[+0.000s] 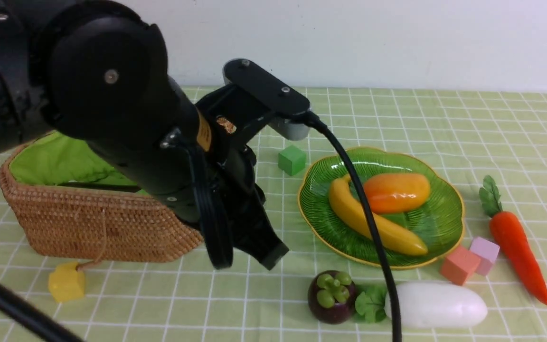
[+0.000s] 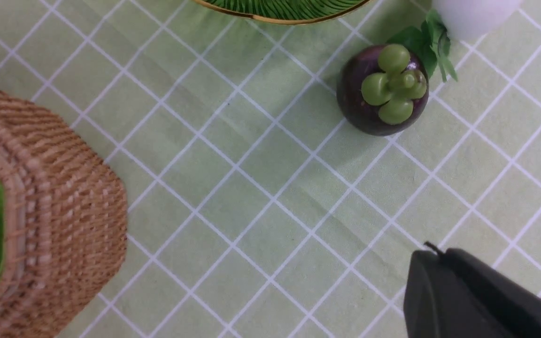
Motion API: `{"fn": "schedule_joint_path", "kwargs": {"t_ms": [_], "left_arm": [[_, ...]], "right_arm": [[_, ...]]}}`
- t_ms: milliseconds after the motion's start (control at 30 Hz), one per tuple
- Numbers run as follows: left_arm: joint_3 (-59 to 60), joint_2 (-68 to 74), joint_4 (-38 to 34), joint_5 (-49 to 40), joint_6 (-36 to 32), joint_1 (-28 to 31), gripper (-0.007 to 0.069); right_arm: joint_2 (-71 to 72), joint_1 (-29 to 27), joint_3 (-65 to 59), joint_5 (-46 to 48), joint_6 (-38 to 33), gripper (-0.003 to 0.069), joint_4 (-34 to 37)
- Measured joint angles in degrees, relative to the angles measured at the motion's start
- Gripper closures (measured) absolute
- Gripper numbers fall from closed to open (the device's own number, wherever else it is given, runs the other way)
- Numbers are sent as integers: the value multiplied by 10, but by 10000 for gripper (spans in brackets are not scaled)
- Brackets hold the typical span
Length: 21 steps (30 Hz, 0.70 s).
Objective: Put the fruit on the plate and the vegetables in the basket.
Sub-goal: Use the right arm to grab a mangosteen and put it into the right plate
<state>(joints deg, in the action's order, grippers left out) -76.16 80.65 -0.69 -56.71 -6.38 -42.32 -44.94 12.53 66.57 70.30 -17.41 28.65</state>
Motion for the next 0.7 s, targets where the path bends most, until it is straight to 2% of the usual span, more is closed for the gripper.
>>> {"fn": "schedule_joint_path", "kwargs": {"t_ms": [133, 233, 333, 433, 533, 600, 633, 700], "left_arm": [[37, -73, 7, 5, 21, 0, 638], [92, -143, -2, 21, 23, 0, 638], [181, -238, -13, 58, 28, 0, 638], [237, -309, -24, 75, 36, 0, 638], [262, -365, -32, 80, 42, 0, 638], [271, -392, -34, 84, 42, 0, 638], [273, -417, -34, 87, 43, 0, 638], [275, -444, -34, 97, 44, 0, 638]], "right_arm": [[-50, 1, 0, 13, 5, 439, 41], [-91, 21, 0, 11, 6, 497, 56], [-153, 92, 0, -7, 14, 577, 47], [-219, 169, 1, -47, 49, 603, 8], [-285, 245, 13, -79, 98, 596, -64], [-324, 273, 27, -90, 122, 583, -101], [-369, 306, 48, -90, 168, 558, -155], [-422, 325, 77, -81, 220, 509, -202]]}}
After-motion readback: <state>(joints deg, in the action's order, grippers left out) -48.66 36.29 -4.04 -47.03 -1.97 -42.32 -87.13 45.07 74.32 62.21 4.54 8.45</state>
